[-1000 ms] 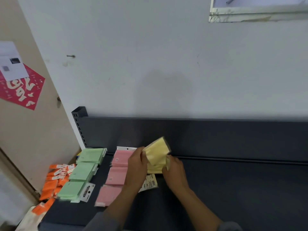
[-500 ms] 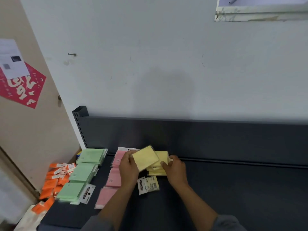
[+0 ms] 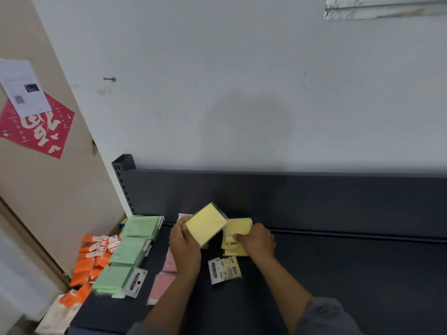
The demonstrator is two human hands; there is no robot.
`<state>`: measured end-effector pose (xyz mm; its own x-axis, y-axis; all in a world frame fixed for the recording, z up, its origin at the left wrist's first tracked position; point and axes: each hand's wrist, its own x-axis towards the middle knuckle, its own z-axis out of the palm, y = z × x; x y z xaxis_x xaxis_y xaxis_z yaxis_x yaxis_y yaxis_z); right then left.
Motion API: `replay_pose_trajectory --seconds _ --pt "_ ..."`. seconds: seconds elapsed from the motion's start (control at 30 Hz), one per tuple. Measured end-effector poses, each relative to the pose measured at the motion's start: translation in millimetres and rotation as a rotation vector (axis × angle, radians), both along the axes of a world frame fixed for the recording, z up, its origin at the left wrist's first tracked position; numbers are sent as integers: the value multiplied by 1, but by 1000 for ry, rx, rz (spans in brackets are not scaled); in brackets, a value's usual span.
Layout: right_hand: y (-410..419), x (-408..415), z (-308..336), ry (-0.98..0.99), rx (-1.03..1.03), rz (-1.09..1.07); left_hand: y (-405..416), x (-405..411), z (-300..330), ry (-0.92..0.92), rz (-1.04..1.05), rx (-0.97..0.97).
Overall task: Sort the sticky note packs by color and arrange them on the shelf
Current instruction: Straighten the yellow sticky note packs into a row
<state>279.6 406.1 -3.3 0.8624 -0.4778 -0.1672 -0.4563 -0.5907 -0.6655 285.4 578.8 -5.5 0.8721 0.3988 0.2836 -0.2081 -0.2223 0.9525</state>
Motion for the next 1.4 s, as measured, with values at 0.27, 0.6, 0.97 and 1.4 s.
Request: replay_pose_trajectory --seconds 0.27,0.6,0.97,1.4 --pt "4 2 2 -1 139 -25 -2 7 -2 -13 -22 56" --pt "-8 -29 7 -257 414 -167 -8 7 1 94 -108 -72" --pt "-47 -96 2 -366 1025 -357 -49 6 -15 209 -335 63" --pt "-2 -85 -16 -233 581 185 -24 -3 -14 205 -471 182"
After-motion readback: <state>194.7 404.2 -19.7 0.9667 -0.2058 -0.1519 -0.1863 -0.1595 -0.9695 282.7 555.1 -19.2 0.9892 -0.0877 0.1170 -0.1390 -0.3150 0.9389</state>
